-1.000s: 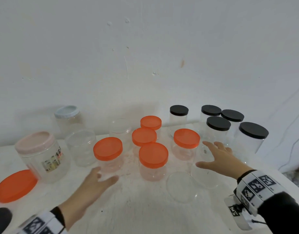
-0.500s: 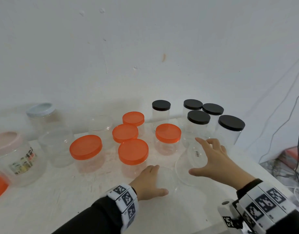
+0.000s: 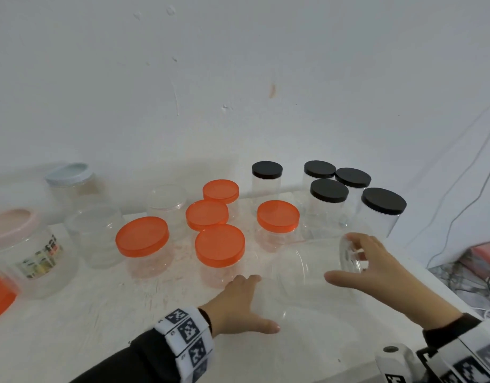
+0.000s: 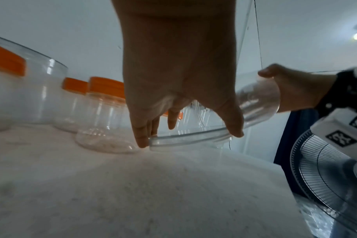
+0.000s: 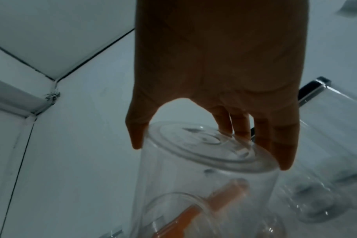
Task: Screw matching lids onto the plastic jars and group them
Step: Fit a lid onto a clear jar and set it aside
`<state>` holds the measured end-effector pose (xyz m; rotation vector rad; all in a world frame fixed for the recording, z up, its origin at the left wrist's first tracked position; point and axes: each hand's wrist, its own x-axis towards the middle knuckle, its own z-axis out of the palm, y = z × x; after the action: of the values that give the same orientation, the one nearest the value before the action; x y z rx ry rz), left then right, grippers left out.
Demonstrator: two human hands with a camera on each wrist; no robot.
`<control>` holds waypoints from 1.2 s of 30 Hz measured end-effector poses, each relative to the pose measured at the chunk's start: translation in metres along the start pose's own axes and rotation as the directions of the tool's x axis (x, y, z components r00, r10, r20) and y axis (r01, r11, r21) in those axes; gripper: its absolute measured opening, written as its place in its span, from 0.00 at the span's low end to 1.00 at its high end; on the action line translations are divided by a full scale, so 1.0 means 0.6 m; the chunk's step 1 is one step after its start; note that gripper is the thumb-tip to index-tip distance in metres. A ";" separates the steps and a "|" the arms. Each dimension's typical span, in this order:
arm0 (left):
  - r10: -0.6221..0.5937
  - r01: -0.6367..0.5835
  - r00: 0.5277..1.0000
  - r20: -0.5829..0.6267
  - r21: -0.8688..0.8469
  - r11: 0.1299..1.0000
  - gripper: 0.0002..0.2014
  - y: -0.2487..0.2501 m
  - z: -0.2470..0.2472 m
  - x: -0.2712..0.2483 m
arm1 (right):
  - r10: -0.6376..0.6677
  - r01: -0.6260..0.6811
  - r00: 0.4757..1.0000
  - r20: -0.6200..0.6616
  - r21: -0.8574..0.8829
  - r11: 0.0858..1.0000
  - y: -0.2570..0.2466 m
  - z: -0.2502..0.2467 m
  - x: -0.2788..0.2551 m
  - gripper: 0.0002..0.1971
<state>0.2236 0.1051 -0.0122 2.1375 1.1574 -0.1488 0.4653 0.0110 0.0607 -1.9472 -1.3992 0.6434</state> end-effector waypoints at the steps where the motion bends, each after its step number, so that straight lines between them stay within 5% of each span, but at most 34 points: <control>1: 0.002 -0.002 1.000 0.002 -0.028 1.000 0.54 -0.006 -0.009 -0.014 | 0.017 -0.018 1.000 0.016 0.046 0.999 -0.001 -0.001 -0.001 0.38; 3: 0.002 -0.001 1.000 0.011 -0.067 0.998 0.54 -0.023 -0.026 -0.042 | 0.039 -0.054 0.995 0.094 0.161 0.986 -0.005 0.003 -0.004 0.36; 7: 0.004 -0.004 1.000 0.003 -0.125 0.992 0.55 -0.071 -0.060 -0.101 | 0.047 -0.136 0.959 0.279 0.308 0.942 -0.020 0.023 -0.010 0.45; 18: -0.224 0.035 0.937 -0.266 -0.568 0.822 0.58 -0.197 -0.150 -0.231 | 0.007 -0.313 0.837 0.547 0.468 0.826 -0.119 0.178 0.002 0.35; 23: -0.348 0.029 0.860 -0.373 -0.646 0.763 0.59 -0.232 -0.165 -0.280 | -0.054 -0.451 0.703 0.709 0.504 0.736 -0.176 0.259 0.006 0.30; 27: -0.426 0.026 0.796 -0.430 -0.679 0.734 0.64 -0.254 -0.173 -0.312 | -0.115 -0.439 0.606 0.787 0.451 0.777 -0.215 0.312 0.006 0.25; 33: -0.464 0.005 0.752 -0.468 -0.700 0.714 0.57 -0.266 -0.179 -0.326 | -0.122 -0.088 0.765 0.632 0.292 0.952 -0.250 0.376 0.016 0.44; 36: -0.470 -0.003 0.722 -0.507 -0.682 0.731 0.48 -0.262 -0.180 -0.319 | -0.194 0.060 0.805 0.561 0.248 0.967 -0.251 0.395 0.026 0.41</control>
<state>-0.0352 0.0962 0.0648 1.3869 1.5966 0.8582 0.2069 0.1113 0.0136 -1.5160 -1.7098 1.3532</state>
